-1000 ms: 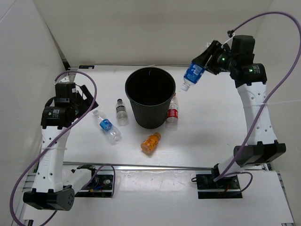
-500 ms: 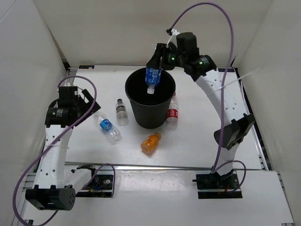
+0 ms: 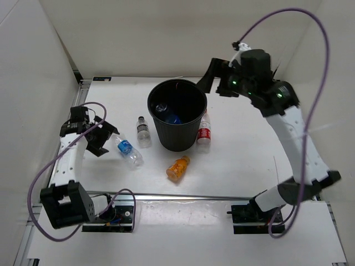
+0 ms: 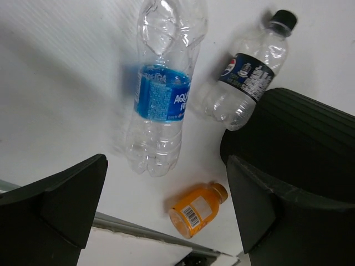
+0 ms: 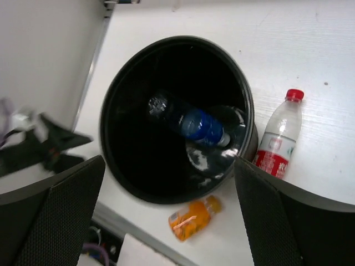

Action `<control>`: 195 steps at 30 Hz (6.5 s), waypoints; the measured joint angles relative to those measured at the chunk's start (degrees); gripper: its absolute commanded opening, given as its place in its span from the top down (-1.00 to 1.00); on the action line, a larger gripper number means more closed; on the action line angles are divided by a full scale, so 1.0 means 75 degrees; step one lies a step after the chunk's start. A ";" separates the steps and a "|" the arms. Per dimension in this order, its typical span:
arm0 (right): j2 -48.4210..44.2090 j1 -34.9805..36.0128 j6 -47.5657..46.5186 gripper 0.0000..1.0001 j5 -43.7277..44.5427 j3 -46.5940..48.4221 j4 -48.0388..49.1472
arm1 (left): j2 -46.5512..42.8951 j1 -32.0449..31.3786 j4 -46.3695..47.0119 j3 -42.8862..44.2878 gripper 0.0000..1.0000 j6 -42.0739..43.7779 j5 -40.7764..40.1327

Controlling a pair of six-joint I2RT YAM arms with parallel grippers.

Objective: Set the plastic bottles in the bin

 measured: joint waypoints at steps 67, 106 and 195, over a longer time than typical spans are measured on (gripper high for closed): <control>-0.2521 -0.0947 0.0239 -1.00 0.0428 -0.1754 -0.1626 | 0.6073 -0.5275 0.0947 0.9795 -0.62 0.1105 -0.2917; 0.4051 -0.2270 0.0737 -1.00 -0.3308 -0.3209 0.1419 | -0.0533 -0.5855 -0.1026 0.2512 -1.00 0.0227 -0.4948; -0.1055 -0.0592 -0.0860 -1.00 0.0391 -0.0557 -0.0300 | 0.4500 -0.2780 0.2241 0.2092 -1.00 0.1393 -0.2235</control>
